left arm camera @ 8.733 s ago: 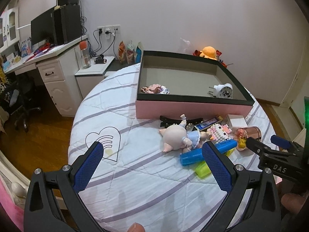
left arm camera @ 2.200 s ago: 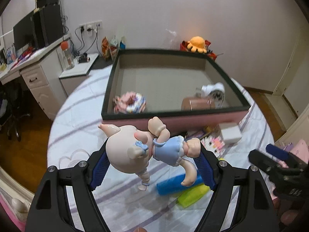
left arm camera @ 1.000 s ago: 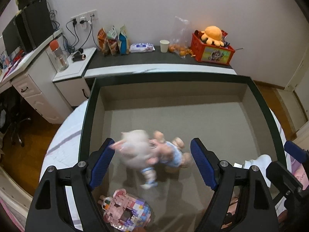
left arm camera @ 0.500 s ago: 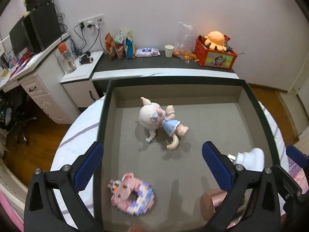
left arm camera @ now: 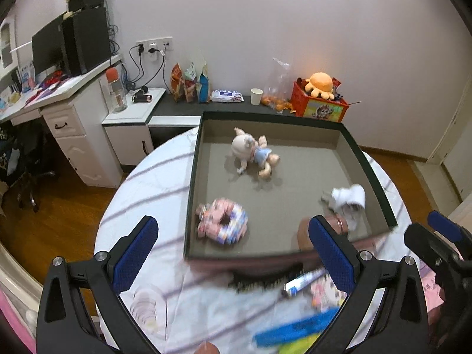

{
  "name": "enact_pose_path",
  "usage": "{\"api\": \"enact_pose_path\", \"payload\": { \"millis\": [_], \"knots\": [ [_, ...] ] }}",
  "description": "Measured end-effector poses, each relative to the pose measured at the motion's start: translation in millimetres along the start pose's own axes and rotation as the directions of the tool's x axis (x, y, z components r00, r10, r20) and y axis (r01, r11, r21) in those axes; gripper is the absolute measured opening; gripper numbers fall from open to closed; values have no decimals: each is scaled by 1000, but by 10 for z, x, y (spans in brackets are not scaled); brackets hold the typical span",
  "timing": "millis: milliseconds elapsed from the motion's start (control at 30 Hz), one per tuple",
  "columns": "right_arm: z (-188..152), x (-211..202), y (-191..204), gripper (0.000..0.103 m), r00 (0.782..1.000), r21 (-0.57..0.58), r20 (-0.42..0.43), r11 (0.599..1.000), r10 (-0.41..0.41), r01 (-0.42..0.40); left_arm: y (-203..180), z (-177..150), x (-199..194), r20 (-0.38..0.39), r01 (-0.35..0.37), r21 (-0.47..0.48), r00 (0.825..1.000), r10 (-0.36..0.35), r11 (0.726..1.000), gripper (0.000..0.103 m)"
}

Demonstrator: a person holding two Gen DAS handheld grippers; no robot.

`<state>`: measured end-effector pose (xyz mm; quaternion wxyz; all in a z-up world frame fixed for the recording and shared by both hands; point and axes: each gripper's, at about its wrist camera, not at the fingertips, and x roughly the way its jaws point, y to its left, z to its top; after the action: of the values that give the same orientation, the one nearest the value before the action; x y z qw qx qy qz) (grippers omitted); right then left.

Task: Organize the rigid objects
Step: 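Withdraw the open left gripper from the box, then reach the right gripper to the yellow highlighter and close on it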

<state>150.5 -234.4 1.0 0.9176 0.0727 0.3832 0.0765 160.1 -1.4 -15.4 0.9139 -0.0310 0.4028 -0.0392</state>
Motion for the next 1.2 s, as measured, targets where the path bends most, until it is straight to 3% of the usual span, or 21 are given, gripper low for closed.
{"api": "enact_pose_path", "payload": {
  "millis": [467,700,1200],
  "knots": [
    [-777,-256,218,103,1000,-24,-16,1000,-15,14,267,-995,-527,46,47,-34,998,-46,998,103],
    [-975,-67,395,103,997,-67,-68,998,-21,16,424,-1135,-520,61,20,-35,998,-17,999,103],
    [-1188,334,665,103,985,-139,-166,990,-49,25,780,-1384,-238,6,21,-106,1000,-21,994,103]
  ]
}}
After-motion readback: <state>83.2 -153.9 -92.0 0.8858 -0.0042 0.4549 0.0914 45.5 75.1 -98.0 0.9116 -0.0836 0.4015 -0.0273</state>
